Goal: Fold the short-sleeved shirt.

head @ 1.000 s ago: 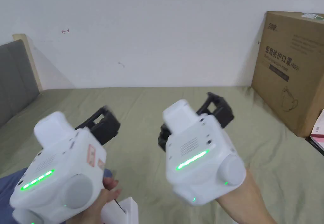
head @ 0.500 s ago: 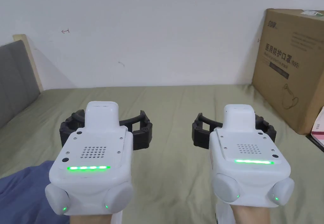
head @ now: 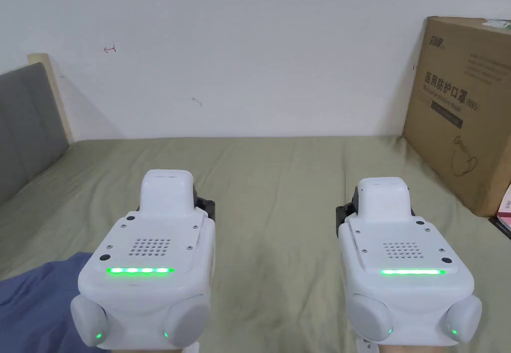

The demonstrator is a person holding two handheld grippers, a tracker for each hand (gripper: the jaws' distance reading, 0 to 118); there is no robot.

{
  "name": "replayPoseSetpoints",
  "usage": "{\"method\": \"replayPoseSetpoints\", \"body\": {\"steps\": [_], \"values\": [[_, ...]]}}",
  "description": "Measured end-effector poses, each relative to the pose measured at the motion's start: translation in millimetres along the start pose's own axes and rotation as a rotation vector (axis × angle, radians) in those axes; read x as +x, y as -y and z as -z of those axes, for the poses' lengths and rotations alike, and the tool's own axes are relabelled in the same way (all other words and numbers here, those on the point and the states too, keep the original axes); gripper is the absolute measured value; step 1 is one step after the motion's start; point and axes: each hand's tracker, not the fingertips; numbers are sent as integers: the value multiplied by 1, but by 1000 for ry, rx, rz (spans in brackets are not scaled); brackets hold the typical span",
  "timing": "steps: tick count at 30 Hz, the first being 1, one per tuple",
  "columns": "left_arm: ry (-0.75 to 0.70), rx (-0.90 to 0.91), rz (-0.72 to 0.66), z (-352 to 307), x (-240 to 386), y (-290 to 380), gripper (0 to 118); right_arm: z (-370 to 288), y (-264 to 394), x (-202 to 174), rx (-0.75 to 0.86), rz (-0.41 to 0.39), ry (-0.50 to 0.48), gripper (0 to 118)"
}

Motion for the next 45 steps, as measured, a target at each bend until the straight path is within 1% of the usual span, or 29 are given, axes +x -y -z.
{"method": "replayPoseSetpoints", "body": {"steps": [2, 4, 6, 8, 9, 11, 12, 13, 17, 18, 20, 22, 25, 28, 33, 35, 37, 38, 39, 40, 41, 42, 43, 45], "values": [[0, 0, -4, 2, 2, 2, 0, -1, -2, 0, 7, 24, -26, 4], [12, -7, -5, 2, 2, 1, 0, -2, -5, -2, 5, 20, -33, 2], [12, -1, -10, 1, 0, 0, 0, -4, -7, -7, 13, -10, -40, 1], [3, 5, -22, -1, -5, -2, 0, -5, -10, -11, 26, -18, -66, 0], [0, 3, -29, -1, -9, -3, 0, -5, -12, -14, 22, -16, -71, 0], [-24, -2, -64, -5, -23, -6, 0, -5, -18, -21, 20, 17, -140, 0], [-35, -1, -74, -8, -31, -8, 0, -4, -21, -27, 22, 25, -147, 0], [-65, -2, -79, -13, -39, -9, 0, -4, -24, -35, 26, 26, -189, 0], [-177, -4, -82, -35, -82, -12, 0, -4, -33, -84, 54, -24, -307, 0], [-206, -10, -87, -40, -92, -12, 0, -5, -34, -95, 53, -18, -337, 0], [-267, -20, -76, -52, -114, -12, 0, -6, -35, -122, 36, -7, -438, 0], [-334, -36, -65, -62, -131, -11, 0, -10, -34, -144, 25, -9, -495, 0], [-383, -49, -82, -75, -150, -7, 0, -17, -31, -169, 19, -31, -560, 0], [-409, -70, -99, -79, -163, -1, 0, -19, -29, -181, 12, -41, -576, 0], [-408, -140, -107, -62, -169, 12, 0, -14, -24, -181, -16, -38, -581, 0], [-336, -236, -97, -38, -176, 25, 0, -10, -22, -177, -29, -42, -571, 0], [-215, -372, -124, -8, -186, 50, 0, -5, -18, -174, -50, -32, -565, 0], [-177, -431, -179, 7, -192, 67, 12, -3, -16, -172, -63, -27, -561, 0], [-165, -489, -234, 20, -197, 80, 36, -1, -13, -171, -72, -22, -558, 0], [-160, -566, -284, 35, -203, 95, 68, 1, -10, -169, -84, -22, -556, 0], [-186, -617, -315, 47, -205, 112, 105, 4, -7, -169, -101, -25, -553, 0], [-203, -614, -332, 54, -206, 124, 116, 7, -5, -168, -117, -24, -556, 0], [-206, -610, -350, 62, -208, 135, 118, 12, -1, -167, -137, -22, -562, 0], [-224, -665, -339, 75, -208, 151, 117, 20, 5, -163, -167, -16, -577, 0]]}}
